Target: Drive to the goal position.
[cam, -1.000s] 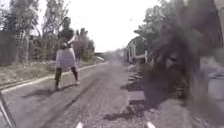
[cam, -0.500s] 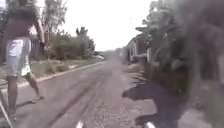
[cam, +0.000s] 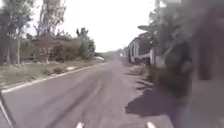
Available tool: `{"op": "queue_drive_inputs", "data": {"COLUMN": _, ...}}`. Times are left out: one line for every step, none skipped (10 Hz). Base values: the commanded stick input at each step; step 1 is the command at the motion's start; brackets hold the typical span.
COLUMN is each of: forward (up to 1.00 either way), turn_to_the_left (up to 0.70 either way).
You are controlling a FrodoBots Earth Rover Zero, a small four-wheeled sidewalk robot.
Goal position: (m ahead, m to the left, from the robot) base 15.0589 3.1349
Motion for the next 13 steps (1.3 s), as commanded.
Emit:
{"op": "queue_drive_inputs", "data": {"forward": 1.0, "turn_to_the_left": 0.0}}
{"op": "queue_drive_inputs", "data": {"forward": 1.0, "turn_to_the_left": 0.0}}
{"op": "queue_drive_inputs", "data": {"forward": 1.0, "turn_to_the_left": 0.0}}
{"op": "queue_drive_inputs", "data": {"forward": 1.0, "turn_to_the_left": 0.0}}
{"op": "queue_drive_inputs", "data": {"forward": 1.0, "turn_to_the_left": 0.0}}
{"op": "queue_drive_inputs", "data": {"forward": 1.0, "turn_to_the_left": 0.0}}
{"op": "queue_drive_inputs", "data": {"forward": 1.0, "turn_to_the_left": 0.0}}
{"op": "queue_drive_inputs", "data": {"forward": 1.0, "turn_to_the_left": 0.0}}
{"op": "queue_drive_inputs", "data": {"forward": 1.0, "turn_to_the_left": 0.0}}
{"op": "queue_drive_inputs", "data": {"forward": 1.0, "turn_to_the_left": 0.0}}
{"op": "queue_drive_inputs", "data": {"forward": 1.0, "turn_to_the_left": 0.0}}
{"op": "queue_drive_inputs", "data": {"forward": 1.0, "turn_to_the_left": 0.0}}
{"op": "queue_drive_inputs", "data": {"forward": 1.0, "turn_to_the_left": 0.0}}
